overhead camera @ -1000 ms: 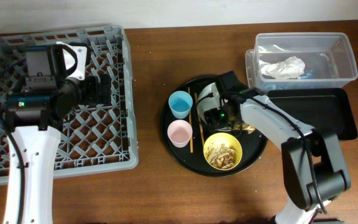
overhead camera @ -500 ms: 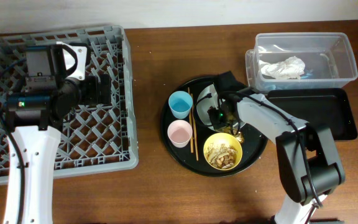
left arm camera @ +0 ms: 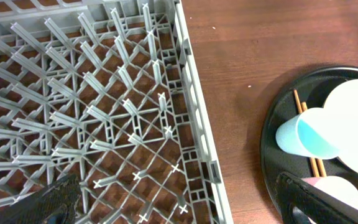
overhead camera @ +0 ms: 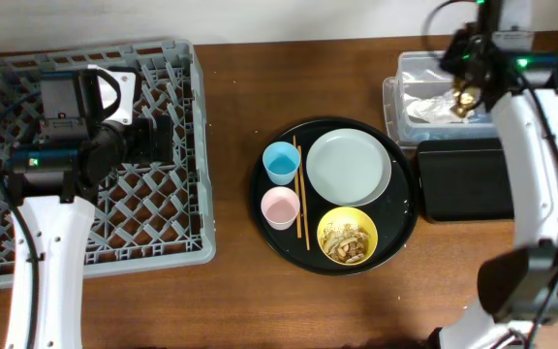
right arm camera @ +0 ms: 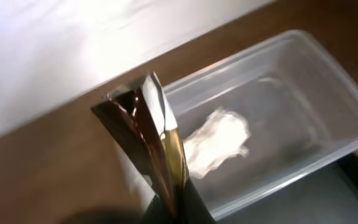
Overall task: Sort waste into correct bins and load items into the dishwasher rack
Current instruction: 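Drop the gold wrapper into the clear plastic bin, then grasp the yellow bowl rim with the right gripper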
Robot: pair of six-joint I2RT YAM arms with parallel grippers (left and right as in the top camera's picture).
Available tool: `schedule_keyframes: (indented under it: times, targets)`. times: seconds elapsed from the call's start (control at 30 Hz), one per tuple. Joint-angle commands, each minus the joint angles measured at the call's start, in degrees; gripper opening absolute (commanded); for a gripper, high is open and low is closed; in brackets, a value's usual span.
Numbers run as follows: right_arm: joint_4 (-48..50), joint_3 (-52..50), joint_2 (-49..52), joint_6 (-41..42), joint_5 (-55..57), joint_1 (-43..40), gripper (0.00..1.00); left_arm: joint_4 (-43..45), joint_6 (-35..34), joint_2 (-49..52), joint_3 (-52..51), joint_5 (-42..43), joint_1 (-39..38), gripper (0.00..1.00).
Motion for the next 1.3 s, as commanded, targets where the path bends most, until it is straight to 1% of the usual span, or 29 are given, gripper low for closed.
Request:
schedule_keyframes:
  times: [0.0, 0.13, 0.17, 0.2, 0.23, 0.3, 0.37, 0.43, 0.5, 0.53, 0.57, 0.63, 0.67, 0.7, 0.73, 0.83, 0.9, 0.93, 0.97, 1.03, 1.07, 1.1, 1.2, 1.27]
  targets:
    - [5.6, -0.5, 7.6, 7.0, 3.8, -2.6, 0.04, -0.1, 0.7, 0.4, 1.2, 0.4, 0.1, 0.99]
    - [13.3, -0.5, 15.3, 7.0, 3.7, -3.1, 0.04, -0.1, 0.7, 0.4, 1.2, 0.4, 0.1, 0.99]
    - [14.1, -0.5, 16.3, 7.0, 3.7, -3.1, 0.07, -0.1, 0.7, 0.4, 1.2, 0.4, 0.1, 0.99]
    - [14.7, -0.4, 16.7, 7.0, 3.6, -3.1, 0.26, -0.1, 0.7, 0.4, 1.2, 0.4, 0.1, 0.99]
    - [14.8, -0.4, 16.7, 7.0, 3.5, -3.1, 0.39, -0.1, 0.7, 0.4, 1.2, 0.4, 0.1, 0.99]
    - [14.9, -0.4, 15.6, 7.0, 3.5, -3.1, 0.47, -0.1, 0.7, 0.4, 1.2, 0.4, 0.1, 0.99]
    - [14.4, -0.4, 13.3, 6.9, 3.5, -3.1, 0.51, -0.1, 0.7, 0.4, 1.2, 0.4, 0.1, 0.99]
    - [13.1, -0.4, 9.3, 6.9, 3.4, -3.1, 0.59, -0.2, 0.7, 0.4, 1.2, 0.4, 0.1, 0.99]
    - [8.2, -0.4, 2.9, 6.5, -0.2, -3.1, 0.75, -0.1, 0.7, 0.4, 1.2, 0.4, 0.1, 0.99]
    - [3.9, -0.4, -0.8, 6.3, -3.7, -3.1, 0.89, -0.1, 0.7, 0.4, 1.2, 0.4, 0.1, 0.99]
    - [-0.5, -0.4, -4.0, 4.9, -6.9, -3.1, 0.97, -0.1, 0.7, 0.4, 1.2, 0.4, 0.1, 0.99]
    - [-10.2, -0.4, -10.4, 3.0, -15.2, -3.1, 0.99, -0.2, 0.7, 0.4, 1.2, 0.4, 0.1, 0.99]
    - [-13.0, -0.4, -12.0, 0.5, -19.4, -3.1, 0.99, -0.2, 0.7, 0.4, 1.2, 0.4, 0.1, 0.99]
    - [-18.1, -0.4, -13.9, -2.0, -25.6, -3.1, 1.00, -0.1, 0.7, 0.4, 1.2, 0.4, 0.1, 0.99]
    - [-20.9, -0.4, -14.6, -2.8, -28.0, -3.0, 0.97, -0.1, 0.7, 0.4, 1.2, 0.4, 0.1, 0.99]
    - [-33.6, -0.4, -15.1, -7.1, -29.3, 0.0, 0.90, -0.1, 0.7, 0.4, 1.2, 0.4, 0.1, 0.99]
    - [-37.6, -0.8, -15.0, -9.0, -28.8, 3.1, 0.86, -0.1, 0.7, 0.4, 1.2, 0.4, 0.1, 0.99]
    - [-38.7, -1.0, -15.0, -9.0, -27.4, 4.7, 0.86, -0.1, 0.7, 0.4, 1.2, 0.4, 0.1, 0.99]
    - [-39.8, -1.3, -15.0, -8.9, -24.9, 8.3, 0.86, -0.1, 0.7, 0.4, 1.2, 0.4, 0.1, 0.99]
    - [-40.0, -3.4, -15.0, -8.5, -23.3, 14.7, 0.84, -0.1, 0.7, 0.4, 1.2, 0.4, 0.1, 0.99]
    - [-38.9, -5.9, -15.0, -8.3, -23.0, 18.5, 0.82, -0.1, 0.7, 0.4, 1.2, 0.4, 0.1, 0.99]
    - [-37.3, -9.2, -14.9, -4.8, -20.5, 21.6, 0.82, -0.2, 0.7, 0.4, 1.2, 0.4, 0.1, 0.99]
    - [-31.0, -20.0, -14.9, 0.7, -17.2, 27.7, 0.81, -0.1, 0.7, 0.4, 1.2, 0.4, 0.1, 0.99]
    - [-23.8, -29.5, -14.9, 4.1, -17.3, 30.8, 0.80, -0.1, 0.7, 0.4, 1.2, 0.4, 0.0, 0.99]
